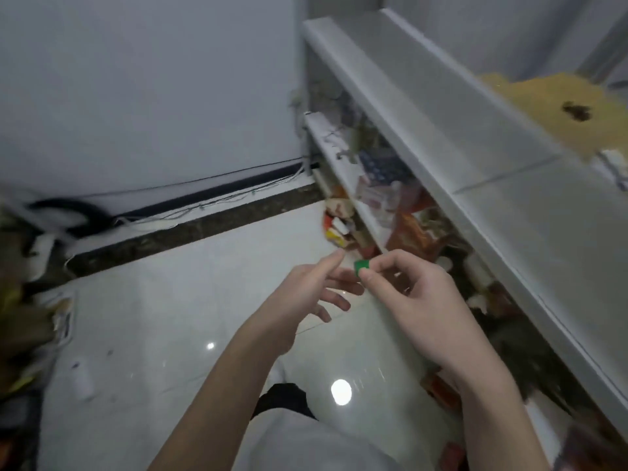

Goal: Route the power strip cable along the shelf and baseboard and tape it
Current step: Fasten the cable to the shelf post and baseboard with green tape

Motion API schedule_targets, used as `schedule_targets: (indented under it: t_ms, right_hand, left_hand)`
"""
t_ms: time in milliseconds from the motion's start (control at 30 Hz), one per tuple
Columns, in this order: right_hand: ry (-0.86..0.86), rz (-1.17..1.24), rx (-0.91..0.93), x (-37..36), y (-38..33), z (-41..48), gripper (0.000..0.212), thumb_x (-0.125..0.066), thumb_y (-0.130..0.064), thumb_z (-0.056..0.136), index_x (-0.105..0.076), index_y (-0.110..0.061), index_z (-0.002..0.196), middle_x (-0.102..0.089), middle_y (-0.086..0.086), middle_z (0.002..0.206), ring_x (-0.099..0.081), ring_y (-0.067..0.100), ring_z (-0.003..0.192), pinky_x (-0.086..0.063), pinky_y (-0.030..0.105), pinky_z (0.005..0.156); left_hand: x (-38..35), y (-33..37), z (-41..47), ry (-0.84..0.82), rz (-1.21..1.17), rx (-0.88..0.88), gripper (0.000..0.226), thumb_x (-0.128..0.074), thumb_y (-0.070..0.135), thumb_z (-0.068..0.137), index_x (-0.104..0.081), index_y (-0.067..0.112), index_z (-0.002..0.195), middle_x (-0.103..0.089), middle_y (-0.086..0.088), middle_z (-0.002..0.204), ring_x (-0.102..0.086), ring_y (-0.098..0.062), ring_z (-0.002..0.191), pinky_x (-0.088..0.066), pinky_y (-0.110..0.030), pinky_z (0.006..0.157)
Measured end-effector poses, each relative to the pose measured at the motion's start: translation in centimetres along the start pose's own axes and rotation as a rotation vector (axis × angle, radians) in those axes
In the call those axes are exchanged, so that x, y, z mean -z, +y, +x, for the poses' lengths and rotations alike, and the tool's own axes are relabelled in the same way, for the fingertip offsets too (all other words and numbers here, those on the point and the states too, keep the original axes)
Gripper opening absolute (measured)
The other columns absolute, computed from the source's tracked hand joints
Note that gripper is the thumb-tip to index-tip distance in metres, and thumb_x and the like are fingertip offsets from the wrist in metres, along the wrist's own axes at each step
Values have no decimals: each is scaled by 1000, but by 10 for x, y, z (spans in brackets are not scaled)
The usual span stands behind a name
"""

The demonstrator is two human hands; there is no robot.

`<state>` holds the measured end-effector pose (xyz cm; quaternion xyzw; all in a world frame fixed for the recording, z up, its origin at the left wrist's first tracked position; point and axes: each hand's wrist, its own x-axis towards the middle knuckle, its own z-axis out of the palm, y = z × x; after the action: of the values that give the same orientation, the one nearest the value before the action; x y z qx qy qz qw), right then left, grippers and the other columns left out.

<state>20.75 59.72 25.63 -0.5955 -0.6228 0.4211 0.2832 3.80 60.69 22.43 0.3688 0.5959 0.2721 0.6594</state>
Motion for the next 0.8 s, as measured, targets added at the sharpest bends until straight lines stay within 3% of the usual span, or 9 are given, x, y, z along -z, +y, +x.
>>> schedule_targets:
  t_ms: [100, 233, 567, 700, 800]
  right_hand:
    - [-186, -71, 57, -57, -36, 43, 12, -68, -37, 91, -69, -28, 84, -68, -17, 81, -59, 13, 65, -46, 24, 60]
    - [-335, -174, 81, -130, -70, 95, 19, -65, -44, 92, -67, -28, 81, -66, -19, 83, -52, -1, 57, -37, 12, 54]
    - [-611, -295, 129, -267, -141, 192, 12, -70, -37, 90, -66, -28, 84, -67, -18, 83, -49, 1, 51, -34, 13, 53]
    - [-692, -317, 129, -312, -162, 235, 9, -69, -34, 92, -67, -28, 85, -67, -13, 84, -50, 0, 50, -37, 10, 51]
    - [-638, -218, 49, -350, -176, 281, 4, -75, -28, 88, -72, -28, 86, -68, -17, 74, -55, -3, 54, -38, 7, 52]
  left_hand:
    - [73, -7, 8, 93, -216, -21, 46, -45, 50, 102, -75, 15, 107, -78, -3, 100, -66, -16, 84, -44, -33, 72]
    - [161, -14, 9, 316, -294, -116, 32, -55, 40, 101, -77, 18, 107, -77, 5, 103, -65, -11, 82, -45, -31, 72]
    - [309, -23, 15, 674, -574, -137, 19, -74, 37, 89, -77, 24, 102, -75, 6, 96, -61, -5, 75, -44, -29, 72]
    - [357, -25, 38, 779, -660, -102, 15, -73, 32, 90, -76, 21, 100, -73, 6, 90, -61, -8, 75, -42, -30, 70]
    - [401, -21, 66, 861, -729, -75, 13, -74, 32, 90, -77, 22, 97, -70, 3, 86, -59, -11, 76, -43, -29, 69]
